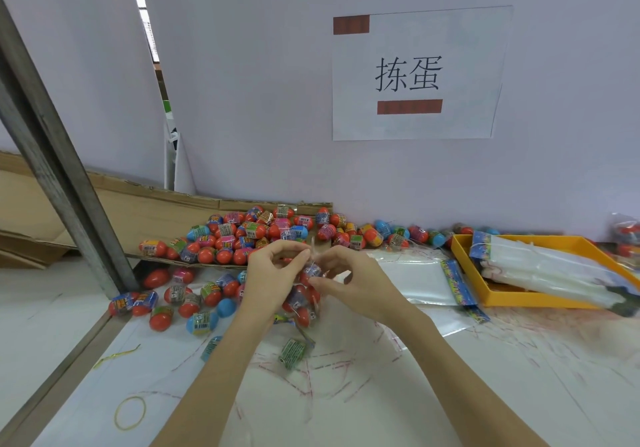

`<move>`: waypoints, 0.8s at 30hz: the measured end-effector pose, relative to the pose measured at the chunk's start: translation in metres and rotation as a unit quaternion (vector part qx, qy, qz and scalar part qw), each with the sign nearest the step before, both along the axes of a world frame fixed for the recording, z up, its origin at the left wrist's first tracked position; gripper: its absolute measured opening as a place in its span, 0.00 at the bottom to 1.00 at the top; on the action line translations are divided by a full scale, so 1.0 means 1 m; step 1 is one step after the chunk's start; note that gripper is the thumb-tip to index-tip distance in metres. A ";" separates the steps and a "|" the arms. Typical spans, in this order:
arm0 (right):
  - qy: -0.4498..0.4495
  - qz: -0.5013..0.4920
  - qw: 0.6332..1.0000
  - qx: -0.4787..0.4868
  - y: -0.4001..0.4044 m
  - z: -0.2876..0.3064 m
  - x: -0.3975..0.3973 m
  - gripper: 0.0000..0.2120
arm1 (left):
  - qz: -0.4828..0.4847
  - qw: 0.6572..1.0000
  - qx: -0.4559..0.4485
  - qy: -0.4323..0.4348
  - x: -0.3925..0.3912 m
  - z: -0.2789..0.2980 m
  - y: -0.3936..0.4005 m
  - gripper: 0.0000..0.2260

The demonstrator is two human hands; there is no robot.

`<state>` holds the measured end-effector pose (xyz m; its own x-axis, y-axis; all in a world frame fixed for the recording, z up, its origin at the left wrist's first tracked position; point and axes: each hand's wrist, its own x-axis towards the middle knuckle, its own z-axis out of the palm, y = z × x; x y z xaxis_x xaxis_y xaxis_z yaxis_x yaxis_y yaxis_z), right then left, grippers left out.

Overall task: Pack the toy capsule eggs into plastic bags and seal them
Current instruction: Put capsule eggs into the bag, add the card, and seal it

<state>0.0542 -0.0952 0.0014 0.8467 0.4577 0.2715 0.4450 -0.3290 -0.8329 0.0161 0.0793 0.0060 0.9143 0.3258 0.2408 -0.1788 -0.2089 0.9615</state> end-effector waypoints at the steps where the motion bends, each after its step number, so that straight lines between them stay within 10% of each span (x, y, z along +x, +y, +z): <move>1: -0.006 0.001 1.000 -0.009 -0.001 0.000 0.001 0.12 | 0.002 1.000 0.013 -0.009 0.000 0.000 0.000 0.05; 13: -0.087 -0.060 0.993 0.043 -0.003 0.005 0.003 0.09 | -0.149 0.986 0.047 0.066 0.001 0.003 0.010 0.10; 19: -0.147 -0.198 0.959 0.136 0.002 0.009 0.000 0.17 | -0.067 0.995 -0.060 0.050 0.001 0.005 0.005 0.12; 24: 0.010 -0.126 0.981 0.147 0.004 0.008 -0.003 0.19 | -0.062 0.970 -0.234 0.026 0.003 0.008 0.003 0.17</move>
<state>0.0508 -0.0909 0.0093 0.9297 0.1367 0.3419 0.3621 -0.1699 -0.9165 0.0189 0.0824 0.0143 0.9604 0.2746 0.0464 -0.1242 0.2731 0.9539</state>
